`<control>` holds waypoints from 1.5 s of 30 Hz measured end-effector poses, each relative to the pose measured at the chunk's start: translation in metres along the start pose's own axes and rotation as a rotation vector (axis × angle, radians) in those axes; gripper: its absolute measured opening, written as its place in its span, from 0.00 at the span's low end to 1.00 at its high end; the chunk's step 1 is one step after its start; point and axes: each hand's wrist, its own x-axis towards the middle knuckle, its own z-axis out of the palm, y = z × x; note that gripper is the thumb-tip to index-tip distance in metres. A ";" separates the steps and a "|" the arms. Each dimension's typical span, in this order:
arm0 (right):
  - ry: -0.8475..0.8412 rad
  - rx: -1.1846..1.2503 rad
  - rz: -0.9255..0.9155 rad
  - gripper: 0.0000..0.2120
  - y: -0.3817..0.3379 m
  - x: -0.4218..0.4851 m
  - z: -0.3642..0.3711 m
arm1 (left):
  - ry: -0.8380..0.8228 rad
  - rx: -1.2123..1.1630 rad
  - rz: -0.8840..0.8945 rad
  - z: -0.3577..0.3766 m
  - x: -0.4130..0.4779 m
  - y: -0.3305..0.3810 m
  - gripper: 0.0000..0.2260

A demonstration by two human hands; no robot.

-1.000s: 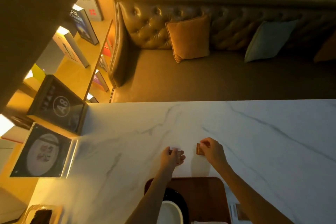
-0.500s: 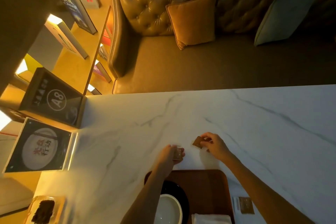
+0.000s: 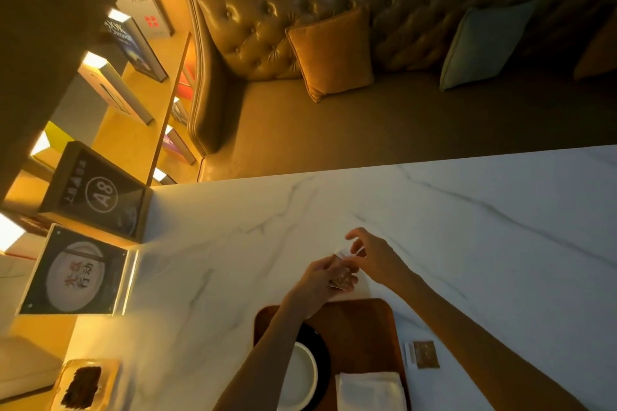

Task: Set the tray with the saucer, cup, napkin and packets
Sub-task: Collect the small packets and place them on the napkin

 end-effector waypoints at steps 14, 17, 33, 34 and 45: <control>0.363 -0.009 0.208 0.09 0.058 -0.109 -0.022 | 0.103 0.190 0.059 0.077 -0.036 -0.017 0.06; 0.228 -0.251 0.303 0.10 0.099 -0.144 -0.018 | 0.142 0.162 0.015 0.086 -0.038 -0.037 0.08; 0.409 0.389 0.448 0.16 0.159 -0.197 0.003 | 0.392 0.134 -0.052 0.142 -0.031 -0.099 0.10; 0.434 0.527 0.421 0.18 0.157 -0.199 -0.007 | 0.400 0.125 -0.028 0.150 -0.028 -0.101 0.10; 0.550 0.575 0.292 0.09 0.147 -0.199 -0.069 | 0.312 0.171 0.143 0.266 0.025 -0.113 0.09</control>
